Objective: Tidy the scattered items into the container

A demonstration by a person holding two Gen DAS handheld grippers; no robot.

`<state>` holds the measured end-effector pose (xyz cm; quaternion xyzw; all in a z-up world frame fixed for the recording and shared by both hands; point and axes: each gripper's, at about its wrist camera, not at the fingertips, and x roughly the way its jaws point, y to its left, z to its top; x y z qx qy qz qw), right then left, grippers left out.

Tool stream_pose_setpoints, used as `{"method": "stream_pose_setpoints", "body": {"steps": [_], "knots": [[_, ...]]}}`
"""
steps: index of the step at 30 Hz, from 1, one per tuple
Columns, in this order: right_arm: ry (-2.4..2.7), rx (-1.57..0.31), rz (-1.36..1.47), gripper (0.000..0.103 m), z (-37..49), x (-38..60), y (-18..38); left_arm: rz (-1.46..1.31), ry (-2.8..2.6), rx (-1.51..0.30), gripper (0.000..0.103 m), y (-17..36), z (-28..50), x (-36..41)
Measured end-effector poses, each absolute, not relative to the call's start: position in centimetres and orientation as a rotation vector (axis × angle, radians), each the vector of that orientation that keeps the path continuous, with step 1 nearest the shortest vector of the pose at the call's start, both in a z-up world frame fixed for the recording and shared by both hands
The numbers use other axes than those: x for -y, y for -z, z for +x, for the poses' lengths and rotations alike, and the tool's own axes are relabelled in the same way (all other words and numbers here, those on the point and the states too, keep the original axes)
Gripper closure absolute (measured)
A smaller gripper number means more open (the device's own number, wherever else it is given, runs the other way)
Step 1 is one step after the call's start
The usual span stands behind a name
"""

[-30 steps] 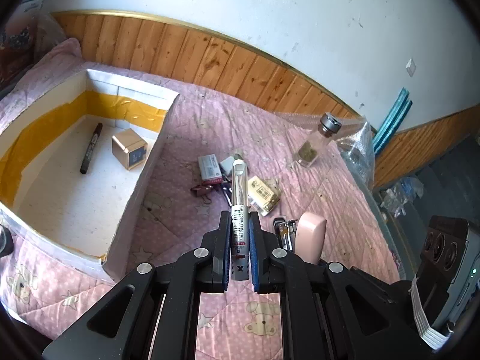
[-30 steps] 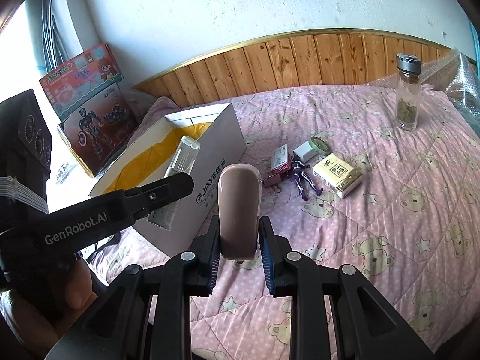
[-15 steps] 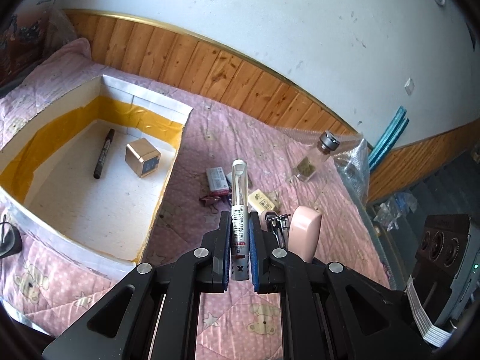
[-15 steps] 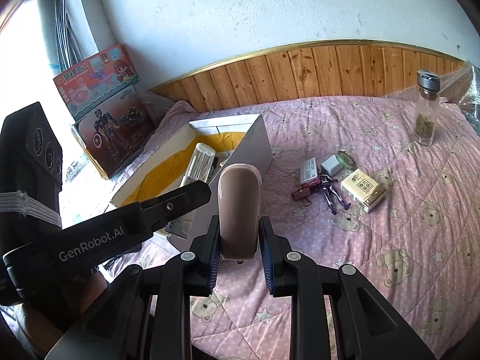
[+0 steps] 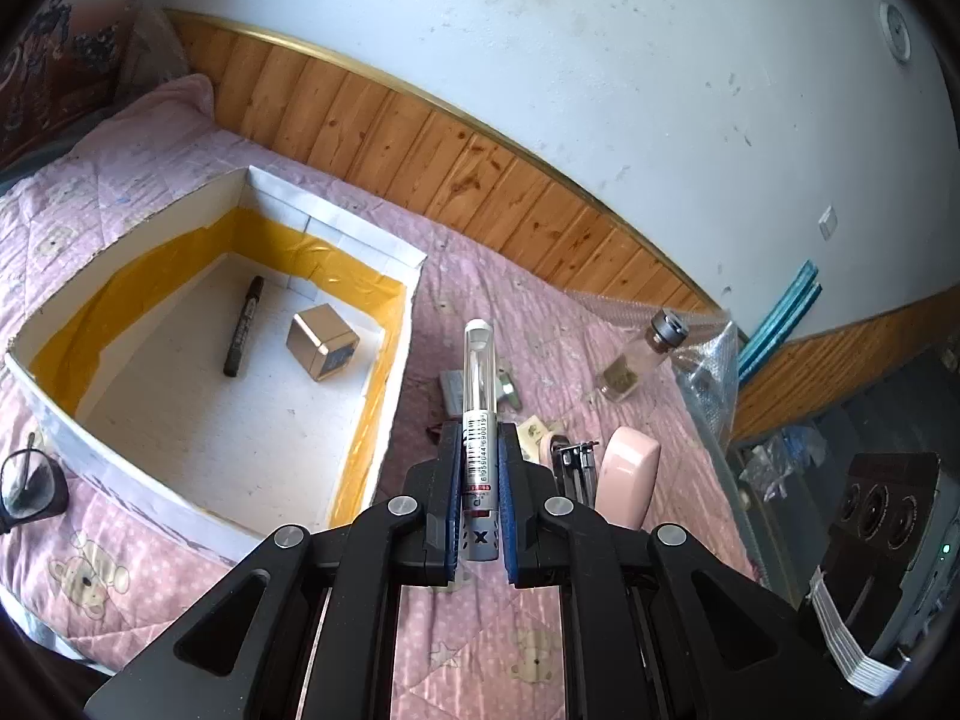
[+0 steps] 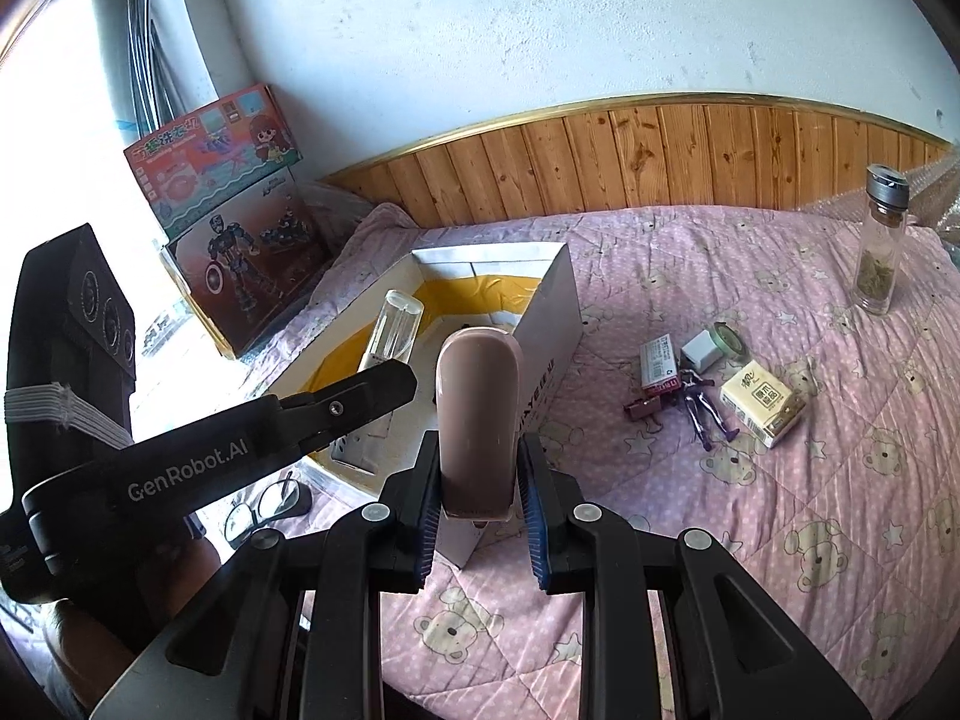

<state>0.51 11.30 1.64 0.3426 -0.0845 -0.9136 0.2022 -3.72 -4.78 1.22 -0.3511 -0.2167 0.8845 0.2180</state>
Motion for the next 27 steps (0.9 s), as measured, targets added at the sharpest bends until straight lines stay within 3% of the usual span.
{"method": "stream_pose_setpoints", "body": {"steps": [27], "knots": [[2.488,0.192,0.959,0.077,-1.6,-5.6,-2.0,-1.000,-2.446,0.798,0.092,-1.0,-6.0,12.2]]}}
